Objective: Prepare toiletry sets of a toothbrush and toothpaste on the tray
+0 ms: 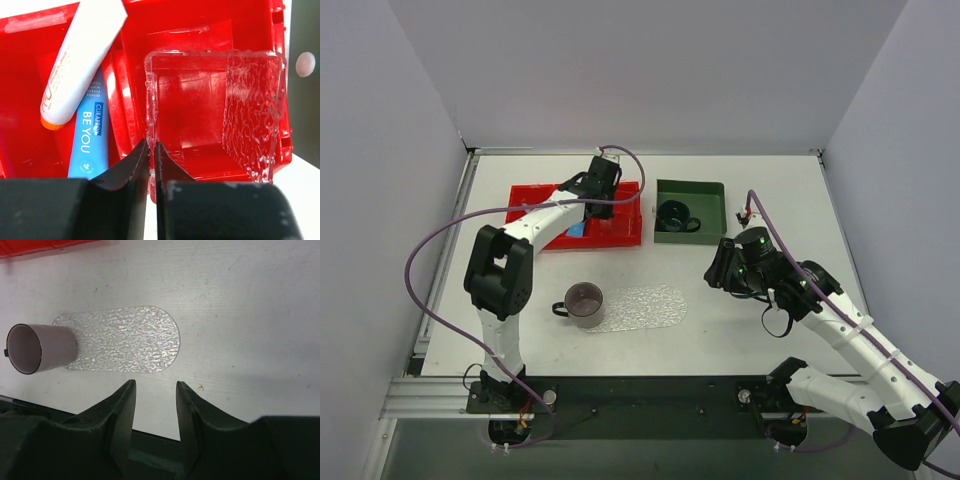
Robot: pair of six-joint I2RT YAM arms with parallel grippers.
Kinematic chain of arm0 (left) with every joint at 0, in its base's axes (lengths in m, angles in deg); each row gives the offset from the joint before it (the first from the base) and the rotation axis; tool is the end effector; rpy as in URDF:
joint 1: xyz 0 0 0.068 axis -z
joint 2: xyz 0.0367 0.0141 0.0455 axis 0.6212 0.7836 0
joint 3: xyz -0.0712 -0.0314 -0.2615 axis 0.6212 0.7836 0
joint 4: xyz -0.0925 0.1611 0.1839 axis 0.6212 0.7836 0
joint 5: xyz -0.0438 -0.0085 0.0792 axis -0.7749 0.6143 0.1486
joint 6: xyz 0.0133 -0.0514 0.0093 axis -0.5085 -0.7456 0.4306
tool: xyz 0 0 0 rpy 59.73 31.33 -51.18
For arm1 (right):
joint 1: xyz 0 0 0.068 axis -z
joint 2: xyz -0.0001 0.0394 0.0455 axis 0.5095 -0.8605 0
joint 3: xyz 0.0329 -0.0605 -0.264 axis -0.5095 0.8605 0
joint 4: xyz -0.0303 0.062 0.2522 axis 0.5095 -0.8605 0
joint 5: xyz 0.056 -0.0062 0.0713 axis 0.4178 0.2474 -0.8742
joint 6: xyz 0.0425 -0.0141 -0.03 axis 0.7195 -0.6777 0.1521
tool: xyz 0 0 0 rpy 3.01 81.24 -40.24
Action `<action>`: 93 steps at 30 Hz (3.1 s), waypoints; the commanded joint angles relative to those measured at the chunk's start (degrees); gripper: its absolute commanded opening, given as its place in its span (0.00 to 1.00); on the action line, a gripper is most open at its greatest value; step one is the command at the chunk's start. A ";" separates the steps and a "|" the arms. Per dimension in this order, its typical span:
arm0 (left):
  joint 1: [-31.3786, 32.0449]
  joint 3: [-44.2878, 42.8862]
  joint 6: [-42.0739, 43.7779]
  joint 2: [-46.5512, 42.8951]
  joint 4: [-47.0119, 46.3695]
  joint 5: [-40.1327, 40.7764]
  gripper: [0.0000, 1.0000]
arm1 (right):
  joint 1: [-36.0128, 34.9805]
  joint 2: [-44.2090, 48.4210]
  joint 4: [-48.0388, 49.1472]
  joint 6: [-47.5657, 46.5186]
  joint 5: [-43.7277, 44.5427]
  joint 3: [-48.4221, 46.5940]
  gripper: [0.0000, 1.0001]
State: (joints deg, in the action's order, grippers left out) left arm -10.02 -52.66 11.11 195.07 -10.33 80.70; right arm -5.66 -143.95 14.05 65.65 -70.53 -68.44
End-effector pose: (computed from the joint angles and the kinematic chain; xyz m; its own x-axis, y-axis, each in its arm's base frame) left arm 0.3923 -0.2006 0.2325 -0.7330 0.1216 -0.6693 0.1163 0.9918 0.0528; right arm 0.1654 0.1206 0.3274 -0.6968 0.2571 -0.6695 -0.1853 0.8373 0.5144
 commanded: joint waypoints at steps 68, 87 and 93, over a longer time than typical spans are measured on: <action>21.36 17.46 5.62 -32.11 -12.35 14.86 0.00 | -5.63 -27.15 17.48 8.80 11.52 -20.64 0.45; 24.09 18.78 7.21 -31.41 -14.01 13.73 0.00 | -4.14 -33.57 21.00 13.02 11.71 -21.61 0.00; 24.09 19.05 7.12 -32.11 -14.80 9.07 0.36 | -2.64 -32.43 23.28 12.94 10.66 -20.03 0.00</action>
State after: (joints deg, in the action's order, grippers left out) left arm 13.95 -33.41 18.12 164.74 -20.97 94.95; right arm -9.31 -177.92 32.98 78.46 -59.23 -88.02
